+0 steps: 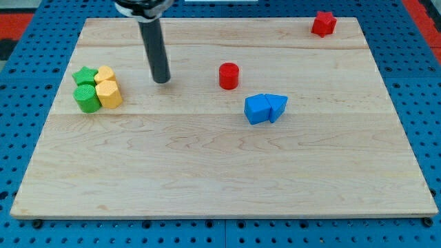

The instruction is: Slide the red circle towards the red star

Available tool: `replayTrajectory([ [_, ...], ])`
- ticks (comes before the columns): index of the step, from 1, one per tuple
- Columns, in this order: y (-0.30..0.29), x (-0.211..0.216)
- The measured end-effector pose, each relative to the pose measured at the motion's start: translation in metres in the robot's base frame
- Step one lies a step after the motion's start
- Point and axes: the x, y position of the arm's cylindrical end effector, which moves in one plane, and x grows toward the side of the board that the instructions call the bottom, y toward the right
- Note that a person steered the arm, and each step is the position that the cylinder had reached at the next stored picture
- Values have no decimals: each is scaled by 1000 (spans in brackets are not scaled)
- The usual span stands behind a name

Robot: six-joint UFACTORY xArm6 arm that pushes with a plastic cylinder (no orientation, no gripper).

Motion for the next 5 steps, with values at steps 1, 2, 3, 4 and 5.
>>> replayTrajectory([
  [1, 56, 0],
  [2, 113, 0],
  [3, 129, 9],
  [4, 130, 22],
  [5, 151, 1],
])
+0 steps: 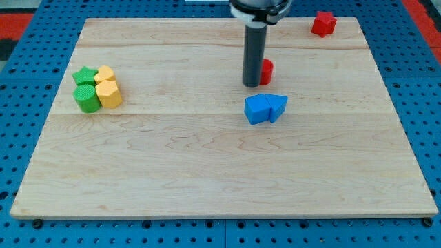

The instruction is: Slide the red circle towards the red star

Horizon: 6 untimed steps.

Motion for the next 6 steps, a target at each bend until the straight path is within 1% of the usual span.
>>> replayTrajectory([
  [1, 27, -37],
  [3, 27, -25],
  [4, 30, -48],
  [5, 31, -81],
  [6, 25, -86],
])
